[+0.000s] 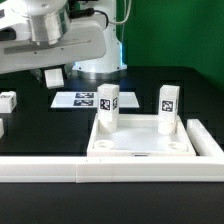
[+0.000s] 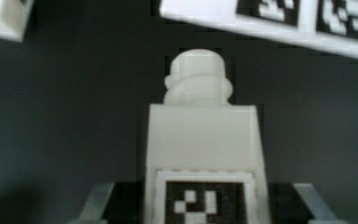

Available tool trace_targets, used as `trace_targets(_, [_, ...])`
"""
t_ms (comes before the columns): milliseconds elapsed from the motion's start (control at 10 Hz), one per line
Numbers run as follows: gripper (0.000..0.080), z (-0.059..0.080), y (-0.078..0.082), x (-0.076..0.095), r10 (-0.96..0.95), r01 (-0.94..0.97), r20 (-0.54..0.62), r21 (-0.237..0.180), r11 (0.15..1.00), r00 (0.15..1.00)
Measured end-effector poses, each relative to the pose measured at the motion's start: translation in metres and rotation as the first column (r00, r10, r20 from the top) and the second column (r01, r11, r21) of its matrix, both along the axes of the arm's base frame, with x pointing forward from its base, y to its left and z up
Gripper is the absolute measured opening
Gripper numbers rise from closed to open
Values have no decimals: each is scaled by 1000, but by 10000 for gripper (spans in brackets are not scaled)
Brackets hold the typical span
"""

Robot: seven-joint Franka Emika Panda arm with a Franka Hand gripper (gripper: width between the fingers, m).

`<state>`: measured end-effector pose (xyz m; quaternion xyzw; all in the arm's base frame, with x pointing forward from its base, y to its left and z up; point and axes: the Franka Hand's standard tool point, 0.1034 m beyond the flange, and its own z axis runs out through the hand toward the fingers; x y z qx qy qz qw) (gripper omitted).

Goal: Assemble square table

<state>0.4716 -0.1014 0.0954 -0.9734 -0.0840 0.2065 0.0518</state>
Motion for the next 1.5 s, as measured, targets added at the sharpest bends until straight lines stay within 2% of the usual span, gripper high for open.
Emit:
trace_targets(200, [287, 11, 4, 31, 5, -4, 171, -8, 1000, 985])
trace_targets(400, [287, 17, 6, 49, 49, -48, 293, -12, 999, 955])
trace_targets(500, [287, 16, 1, 54, 39, -34, 378, -20, 999, 925])
trace_targets(600, [287, 14, -2, 49, 35, -27, 409, -26, 999, 912])
trace_targets(800, [287, 14, -14, 53, 29, -3, 527, -50, 999, 849])
trace_targets(900, [287, 15, -9, 55, -52, 72, 554, -14, 997, 831])
trace_targets(1100, [287, 22, 13, 73, -128, 129, 557, 38, 991, 820])
trace_targets(1300, [287, 27, 32, 91, -156, 153, 571, 54, 987, 806])
trace_targets(1400, [287, 30, 43, 99, -152, 155, 603, 47, 987, 784])
trace_targets(1500, [287, 28, 39, 96, -126, 134, 614, 34, 990, 779])
